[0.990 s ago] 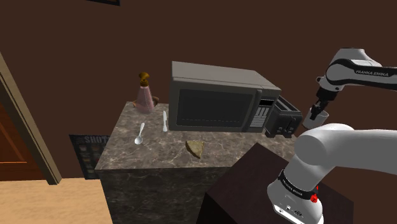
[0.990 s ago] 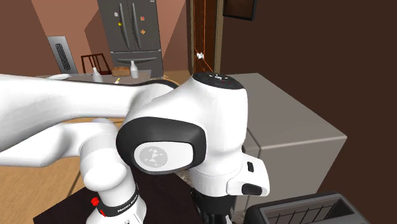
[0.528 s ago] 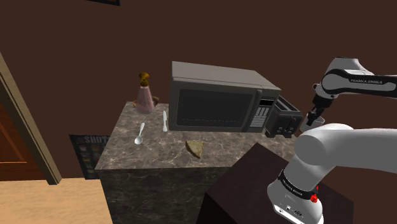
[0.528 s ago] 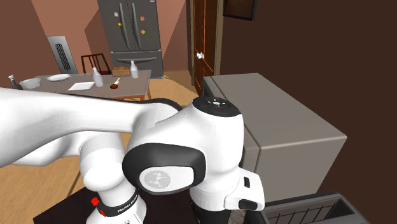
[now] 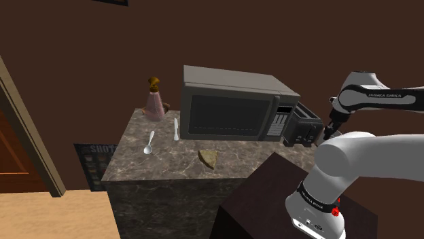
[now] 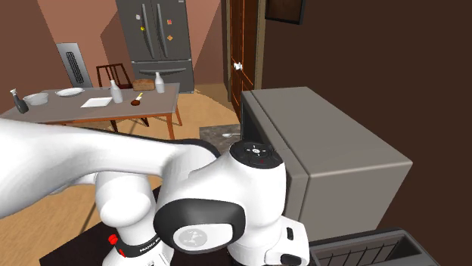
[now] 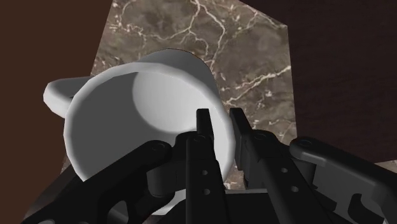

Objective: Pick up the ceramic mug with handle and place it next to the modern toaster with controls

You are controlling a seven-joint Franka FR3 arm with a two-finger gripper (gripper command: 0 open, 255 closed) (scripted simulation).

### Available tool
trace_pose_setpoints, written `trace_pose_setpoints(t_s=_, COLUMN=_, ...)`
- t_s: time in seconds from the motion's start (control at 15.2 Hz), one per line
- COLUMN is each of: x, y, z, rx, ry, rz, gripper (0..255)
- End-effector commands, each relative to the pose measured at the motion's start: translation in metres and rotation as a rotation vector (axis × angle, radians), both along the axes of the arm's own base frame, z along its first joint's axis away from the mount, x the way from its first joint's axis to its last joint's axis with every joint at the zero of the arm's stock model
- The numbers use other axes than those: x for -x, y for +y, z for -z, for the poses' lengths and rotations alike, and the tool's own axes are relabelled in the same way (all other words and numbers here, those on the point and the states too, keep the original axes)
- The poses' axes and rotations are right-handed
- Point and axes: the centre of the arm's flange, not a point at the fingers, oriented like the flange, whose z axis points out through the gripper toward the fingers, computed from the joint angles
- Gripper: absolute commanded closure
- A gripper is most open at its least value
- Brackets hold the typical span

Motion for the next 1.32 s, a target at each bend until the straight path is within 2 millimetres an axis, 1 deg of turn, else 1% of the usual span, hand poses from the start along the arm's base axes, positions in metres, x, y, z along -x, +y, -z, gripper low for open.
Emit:
trace_pose_setpoints(t_s=0.0, x=0.000, y=0.000, z=0.011, rx=0.001, ry=0.000, rz=0.000, gripper=255)
trace_pose_setpoints(t_s=1.12, x=0.000, y=0.000, z=0.101, rx=0.001, ry=0.000, rz=0.000, gripper=255)
trace_pose_setpoints(t_s=1.25, x=0.000, y=0.000, z=0.101, rx=0.001, ry=0.000, rz=0.000, gripper=255)
